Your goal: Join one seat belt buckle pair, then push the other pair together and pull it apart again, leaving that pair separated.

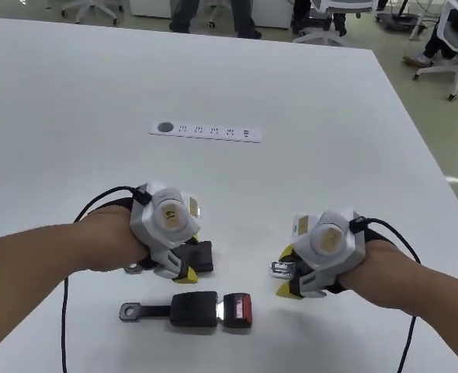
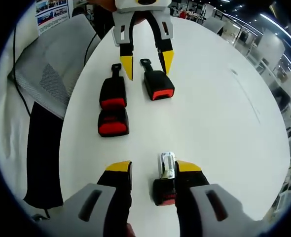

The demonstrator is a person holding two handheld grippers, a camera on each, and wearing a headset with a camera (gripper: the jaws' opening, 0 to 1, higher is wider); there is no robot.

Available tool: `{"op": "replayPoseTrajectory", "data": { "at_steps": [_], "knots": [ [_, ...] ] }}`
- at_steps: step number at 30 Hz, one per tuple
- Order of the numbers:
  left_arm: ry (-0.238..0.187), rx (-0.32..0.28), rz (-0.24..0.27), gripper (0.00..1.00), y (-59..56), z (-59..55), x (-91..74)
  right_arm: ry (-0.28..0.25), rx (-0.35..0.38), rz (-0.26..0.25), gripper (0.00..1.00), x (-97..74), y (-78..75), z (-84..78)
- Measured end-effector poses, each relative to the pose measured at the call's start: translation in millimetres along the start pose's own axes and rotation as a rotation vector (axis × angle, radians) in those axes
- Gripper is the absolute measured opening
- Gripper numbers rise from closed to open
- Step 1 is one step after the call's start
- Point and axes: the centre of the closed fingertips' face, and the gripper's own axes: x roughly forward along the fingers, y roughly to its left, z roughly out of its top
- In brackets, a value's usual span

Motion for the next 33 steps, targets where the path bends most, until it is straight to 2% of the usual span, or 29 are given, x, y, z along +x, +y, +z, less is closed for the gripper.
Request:
{"op": "replayPoseTrajectory", "data": {
  "at_steps": [5, 9, 11, 14, 16, 17, 21, 23, 25, 32, 33],
  "knots": [
    [0.014, -0.001, 0.004, 0.40, 11.6, -8.2, 0.4, 0.016, 0.024, -0.026, 0.33, -3.4, -15.1, -17.2],
    [-0.001, -0.007, 0.006, 0.39, 20.8, -11.0, 0.9, 0.051, 0.036, -0.029, 0.33, -2.4, -20.8, -34.3],
    [0.005, -0.002, 0.004, 0.39, 17.5, -10.6, 3.5, 0.061, 0.036, -0.024, 0.32, -0.7, -21.4, -40.1],
    [0.018, 0.000, -0.007, 0.39, 20.7, -15.9, 8.6, 0.068, 0.038, -0.021, 0.32, -0.6, -23.4, -43.3],
    [0.033, 0.015, -0.031, 0.39, 17.5, -16.0, 8.8, 0.072, 0.039, -0.015, 0.32, 2.1, -24.4, -45.9],
    [0.043, 0.028, -0.044, 0.39, 17.5, -20.7, 16.9, 0.077, 0.042, -0.010, 0.32, 4.1, -24.7, -47.7],
    [0.048, 0.023, -0.048, 0.39, 22.4, -18.1, 19.5, 0.080, 0.054, 0.004, 0.33, 7.9, -25.3, -52.8],
    [0.056, 0.025, -0.054, 0.39, 22.7, -17.8, 19.7, 0.065, 0.065, 0.011, 0.33, 7.7, -27.4, -52.7],
    [0.076, 0.025, -0.060, 0.36, 22.8, -22.9, 24.3, 0.059, 0.068, 0.019, 0.33, 7.4, -26.8, -54.2],
    [0.094, 0.046, -0.090, 0.35, 17.4, -27.4, 32.0, 0.061, 0.041, 0.043, 0.32, 9.4, -25.7, -55.3],
    [0.086, 0.043, -0.093, 0.35, 17.6, -25.9, 32.2, 0.063, 0.043, 0.046, 0.32, 9.3, -25.5, -55.3]
  ]
}}
